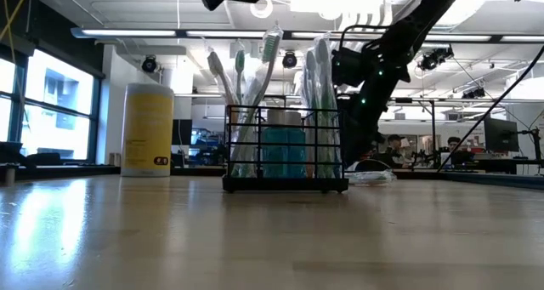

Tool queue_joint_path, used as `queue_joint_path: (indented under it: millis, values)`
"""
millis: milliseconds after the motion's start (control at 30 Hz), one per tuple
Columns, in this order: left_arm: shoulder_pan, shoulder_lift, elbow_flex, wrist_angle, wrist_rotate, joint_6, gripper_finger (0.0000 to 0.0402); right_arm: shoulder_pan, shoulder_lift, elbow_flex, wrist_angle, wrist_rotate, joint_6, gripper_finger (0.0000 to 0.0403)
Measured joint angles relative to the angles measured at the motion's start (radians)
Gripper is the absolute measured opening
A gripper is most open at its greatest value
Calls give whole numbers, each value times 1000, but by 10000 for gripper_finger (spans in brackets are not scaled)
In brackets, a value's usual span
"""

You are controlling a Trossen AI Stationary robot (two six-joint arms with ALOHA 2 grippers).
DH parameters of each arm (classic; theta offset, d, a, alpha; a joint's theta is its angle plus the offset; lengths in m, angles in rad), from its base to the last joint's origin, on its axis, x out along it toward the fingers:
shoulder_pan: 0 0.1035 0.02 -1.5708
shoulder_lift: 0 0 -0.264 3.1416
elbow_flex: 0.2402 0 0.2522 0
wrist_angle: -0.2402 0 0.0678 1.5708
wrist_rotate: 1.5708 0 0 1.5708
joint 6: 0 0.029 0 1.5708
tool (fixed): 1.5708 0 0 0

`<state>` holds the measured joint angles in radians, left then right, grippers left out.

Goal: Pick & Place toothbrushing station
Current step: Put the green toothbrush into the wire organizer

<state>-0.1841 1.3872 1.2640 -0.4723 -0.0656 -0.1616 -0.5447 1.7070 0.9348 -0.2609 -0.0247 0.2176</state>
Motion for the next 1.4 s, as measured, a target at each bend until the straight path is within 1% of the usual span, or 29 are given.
queue_joint_path:
  millis: [167, 367, 567, 667, 867, 1000, 1067, 1133, 1200, 1300, 1333, 1400]
  values:
    - [1, 0, 0, -2, 7, -73, 234, 3, 3, 0, -3, 56, 16, 236]
    - [1, 8, 0, -10, 7, -116, 234, 4, 3, 0, -4, 49, 42, 221]
    - [1, 8, 0, -9, 7, -84, 234, 15, 6, 0, -4, 50, 43, 221]
    - [1, 8, 0, -10, 4, -47, 234, 14, 35, 0, 4, 46, 44, 220]
    - [1, 8, 0, 0, 3, 62, 234, 7, 129, 5, 29, 74, 48, 220]
    - [1, 8, 0, 3, -4, 111, 234, 7, 147, 5, 27, 90, 48, 211]
    - [1, 8, 0, 5, -5, 113, 234, 7, 147, 5, 19, 94, 48, 191]
    - [1, 8, 0, 4, -7, 113, 234, 6, 142, 5, 5, 99, 50, 156]
    - [1, 8, 0, 4, -7, 113, 234, 8, 140, 4, -16, 114, 51, 109]
    - [1, 8, 0, 5, -15, 114, 234, 11, 140, 5, -44, 132, 44, 28]
    - [1, 8, 0, 6, -27, 116, 234, 13, 139, 5, -53, 136, 41, 18]
    - [1, 8, 0, 6, -51, 130, 234, 21, 139, 5, -63, 163, 43, 12]
